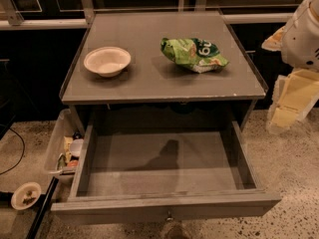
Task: Close top drawer
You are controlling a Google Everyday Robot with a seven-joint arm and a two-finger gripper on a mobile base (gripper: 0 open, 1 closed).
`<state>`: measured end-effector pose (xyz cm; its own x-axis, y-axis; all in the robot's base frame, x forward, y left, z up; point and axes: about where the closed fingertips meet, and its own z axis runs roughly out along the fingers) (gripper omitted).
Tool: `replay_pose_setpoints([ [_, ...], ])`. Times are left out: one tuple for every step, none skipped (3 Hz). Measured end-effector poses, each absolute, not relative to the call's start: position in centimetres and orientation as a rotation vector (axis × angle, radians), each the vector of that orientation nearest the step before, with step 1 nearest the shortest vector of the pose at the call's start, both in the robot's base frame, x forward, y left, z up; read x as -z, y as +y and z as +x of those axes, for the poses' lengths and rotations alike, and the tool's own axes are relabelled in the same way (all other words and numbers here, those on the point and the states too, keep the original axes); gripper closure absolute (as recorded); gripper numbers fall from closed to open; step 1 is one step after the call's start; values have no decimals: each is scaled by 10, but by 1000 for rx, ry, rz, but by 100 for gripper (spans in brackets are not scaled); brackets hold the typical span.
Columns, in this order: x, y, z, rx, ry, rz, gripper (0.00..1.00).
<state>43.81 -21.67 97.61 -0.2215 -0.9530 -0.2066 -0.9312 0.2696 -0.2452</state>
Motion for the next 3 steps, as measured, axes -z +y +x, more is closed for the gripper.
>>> replay_pose_setpoints([
  [-972, -217, 435, 88, 2215, -1726, 0],
  [-953, -220, 422, 54, 2197, -1724, 0],
  [-920, -228, 404, 13, 2194, -1730, 18],
])
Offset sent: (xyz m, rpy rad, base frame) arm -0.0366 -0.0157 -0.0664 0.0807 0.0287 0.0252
